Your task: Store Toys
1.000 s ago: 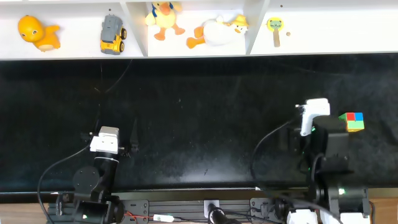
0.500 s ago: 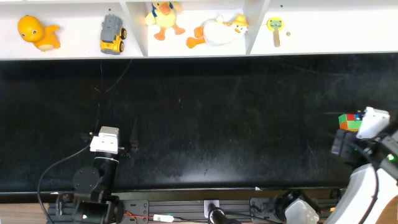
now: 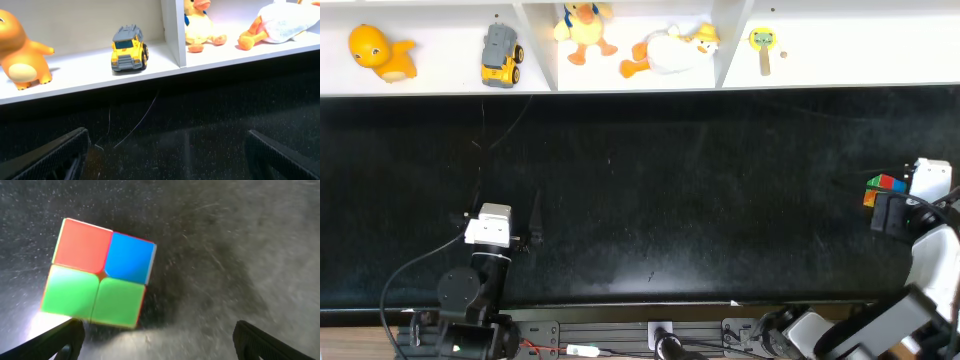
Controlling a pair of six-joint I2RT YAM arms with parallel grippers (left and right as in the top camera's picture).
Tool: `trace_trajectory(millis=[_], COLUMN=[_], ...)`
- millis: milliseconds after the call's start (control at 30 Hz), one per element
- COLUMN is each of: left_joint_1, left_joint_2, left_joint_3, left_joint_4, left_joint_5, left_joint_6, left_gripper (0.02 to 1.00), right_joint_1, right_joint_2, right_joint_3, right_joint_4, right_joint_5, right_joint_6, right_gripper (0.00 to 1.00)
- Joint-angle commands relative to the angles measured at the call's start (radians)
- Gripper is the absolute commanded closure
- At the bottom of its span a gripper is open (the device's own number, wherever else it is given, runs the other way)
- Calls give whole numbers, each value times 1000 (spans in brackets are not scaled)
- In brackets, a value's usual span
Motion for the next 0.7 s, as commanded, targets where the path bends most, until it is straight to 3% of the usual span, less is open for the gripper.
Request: trace_trajectory(millis=[33,133,433,533,700], left_joint_1=[-5,-5,-5,-5,-5], left_joint_2=[-10,-10,-10,-10,-10], left_joint_3=[-3,-3,-3,-3,-3], left_joint_4=[-2,-2,-2,-2,-2], left_joint_5=[-5,-5,-5,-5,-5], left_joint_6=[-11,-11,-11,-11,-11], left_gripper=[20,20,20,20,20], right_joint_1=[0,18,128,147,145], right_joint_2=[48,58,56,56,56], right_joint_3=[2,2,1,3,3], right_joint_4=[28,40,32,53,51], right_joint_5=[-100,-146,-140,-88,-93], right_joint_6=[-22,-17,42,109,272], right_gripper=[34,18,5,3,5])
